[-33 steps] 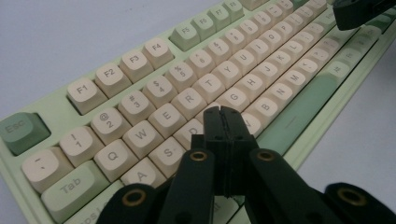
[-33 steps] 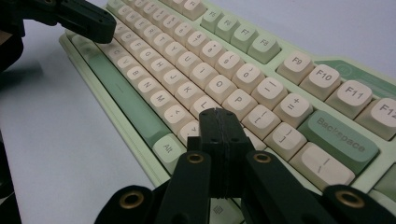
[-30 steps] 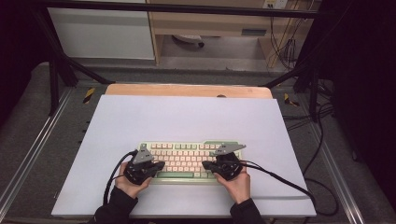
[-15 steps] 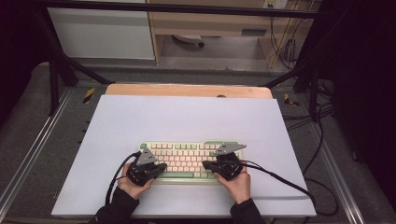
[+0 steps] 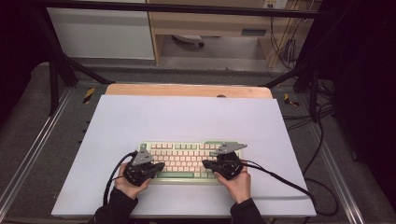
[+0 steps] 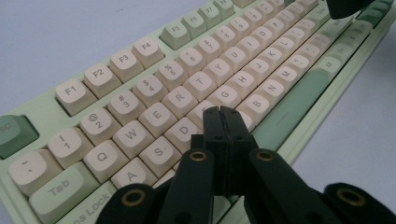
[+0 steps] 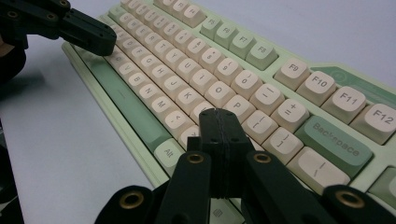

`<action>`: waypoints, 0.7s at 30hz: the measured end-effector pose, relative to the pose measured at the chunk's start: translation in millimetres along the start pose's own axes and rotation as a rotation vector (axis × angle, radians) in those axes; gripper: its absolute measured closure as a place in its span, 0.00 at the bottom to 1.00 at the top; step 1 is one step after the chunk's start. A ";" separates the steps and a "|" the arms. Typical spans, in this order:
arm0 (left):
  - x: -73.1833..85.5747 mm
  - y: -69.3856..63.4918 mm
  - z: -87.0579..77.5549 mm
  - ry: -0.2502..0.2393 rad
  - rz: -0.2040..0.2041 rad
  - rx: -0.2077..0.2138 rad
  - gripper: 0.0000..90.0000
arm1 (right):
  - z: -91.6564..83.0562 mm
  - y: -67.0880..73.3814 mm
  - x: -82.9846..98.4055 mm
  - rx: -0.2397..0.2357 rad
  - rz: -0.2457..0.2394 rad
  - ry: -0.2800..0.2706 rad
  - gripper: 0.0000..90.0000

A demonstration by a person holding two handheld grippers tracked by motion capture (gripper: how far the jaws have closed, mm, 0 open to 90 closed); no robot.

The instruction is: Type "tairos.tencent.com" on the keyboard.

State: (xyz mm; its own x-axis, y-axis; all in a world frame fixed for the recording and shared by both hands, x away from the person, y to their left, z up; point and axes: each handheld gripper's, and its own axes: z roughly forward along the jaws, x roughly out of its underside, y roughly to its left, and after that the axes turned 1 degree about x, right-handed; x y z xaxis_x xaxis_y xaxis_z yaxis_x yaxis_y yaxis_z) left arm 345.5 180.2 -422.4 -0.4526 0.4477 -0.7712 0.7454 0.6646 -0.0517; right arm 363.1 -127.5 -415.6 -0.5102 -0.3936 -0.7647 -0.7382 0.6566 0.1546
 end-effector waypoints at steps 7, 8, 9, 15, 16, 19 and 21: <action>2.5 5.9 -9.7 -0.011 -0.017 -0.007 1.00 | 1.7 1.1 -1.3 0.000 0.016 -0.006 1.00; 2.7 6.8 -10.6 -0.012 -0.018 -0.008 1.00 | 2.1 1.6 -1.8 0.002 0.013 -0.004 1.00; 2.8 7.5 -11.3 -0.012 -0.017 -0.009 1.00 | 2.6 2.3 -2.4 0.002 0.011 -0.004 1.00; 5.7 10.0 -13.4 -0.007 -0.014 -0.012 1.00 | 8.3 7.7 -9.2 0.001 0.009 -0.004 1.00; 6.4 10.6 -13.8 -0.005 -0.015 -0.012 1.00 | 9.9 8.3 -10.4 0.004 0.009 -0.001 1.00; 8.0 13.1 -15.3 -0.006 -0.022 -0.015 1.00 | 15.3 8.8 -13.3 0.005 0.017 -0.001 1.00; 8.5 14.4 -16.4 -0.007 -0.022 -0.017 1.00 | 19.5 8.8 -14.7 0.008 0.023 -0.007 1.00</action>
State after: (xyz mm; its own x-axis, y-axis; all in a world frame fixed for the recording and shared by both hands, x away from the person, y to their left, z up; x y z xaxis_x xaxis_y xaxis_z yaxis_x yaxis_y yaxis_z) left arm 344.3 203.4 -419.3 -0.4649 0.4286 -0.7747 0.7272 0.6840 -0.0580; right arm 372.8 -103.4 -415.2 -0.5241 -0.3738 -0.7653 -0.7225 0.6709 0.1670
